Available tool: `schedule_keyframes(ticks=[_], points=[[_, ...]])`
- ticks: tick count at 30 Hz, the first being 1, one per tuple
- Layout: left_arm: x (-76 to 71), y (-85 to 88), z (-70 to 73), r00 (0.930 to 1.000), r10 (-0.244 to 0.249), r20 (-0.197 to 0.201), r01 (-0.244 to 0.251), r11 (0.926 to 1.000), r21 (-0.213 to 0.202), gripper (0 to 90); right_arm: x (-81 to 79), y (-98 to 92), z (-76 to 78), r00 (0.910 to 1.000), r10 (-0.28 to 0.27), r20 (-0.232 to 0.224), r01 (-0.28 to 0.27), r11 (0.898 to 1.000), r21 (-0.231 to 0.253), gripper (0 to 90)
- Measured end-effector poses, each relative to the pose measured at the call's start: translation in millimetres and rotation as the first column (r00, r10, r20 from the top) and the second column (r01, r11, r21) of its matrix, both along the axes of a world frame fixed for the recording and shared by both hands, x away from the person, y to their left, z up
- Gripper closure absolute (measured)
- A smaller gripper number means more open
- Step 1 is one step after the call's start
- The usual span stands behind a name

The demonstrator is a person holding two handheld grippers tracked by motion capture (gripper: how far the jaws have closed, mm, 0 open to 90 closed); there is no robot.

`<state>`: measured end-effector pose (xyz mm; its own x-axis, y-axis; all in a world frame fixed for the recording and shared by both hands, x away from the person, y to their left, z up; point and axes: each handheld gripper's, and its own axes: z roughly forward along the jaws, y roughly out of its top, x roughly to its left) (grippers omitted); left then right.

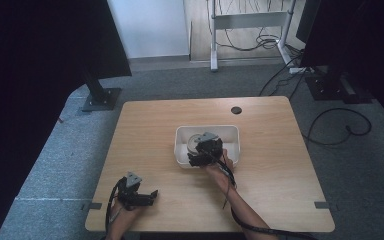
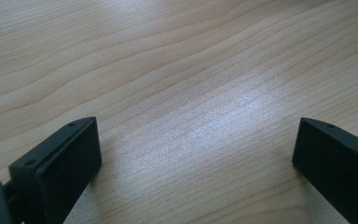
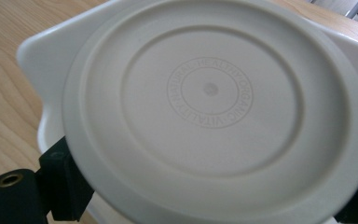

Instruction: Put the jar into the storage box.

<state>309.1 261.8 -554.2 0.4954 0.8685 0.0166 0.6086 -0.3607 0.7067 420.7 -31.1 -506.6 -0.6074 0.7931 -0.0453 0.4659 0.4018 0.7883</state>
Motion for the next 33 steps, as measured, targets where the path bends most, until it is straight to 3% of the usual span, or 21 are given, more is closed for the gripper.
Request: schedule_keyframes(ticks=[14, 19, 23, 28, 33], points=[[0.0, 0.0, 0.0, 1.0, 0.0, 0.0, 0.0, 1.0, 0.0, 0.8, 6.0, 8.3, -17.2, 0.9995, -0.024, -0.022, 0.023, 0.999, -0.044, 9.5], [0.0, 0.0, 0.0, 1.0, 0.0, 0.0, 0.0, 1.0, 0.0, 0.8, 8.0, 7.5, -18.1, 0.999, -0.031, -0.032, 0.031, 0.999, -0.026, 9.5], [0.0, 0.0, 0.0, 1.0, 0.0, 0.0, 0.0, 1.0, 0.0, 0.8, 10.8, 4.4, -18.4, 0.9972, -0.036, -0.066, 0.036, 0.999, 0.005, 9.4], [0.0, 0.0, 0.0, 1.0, 0.0, 0.0, 0.0, 1.0, 0.0, 0.8, 11.3, 4.7, -17.7, 0.9971, -0.029, -0.07, 0.029, 1.0, -0.001, 9.3], [0.0, 0.0, 0.0, 1.0, 0.0, 0.0, 0.0, 1.0, 0.0, 0.8, 13.5, 5.3, -17.6, 0.9943, -0.008, -0.107, 0.009, 1.0, 0.004, 1.6]])
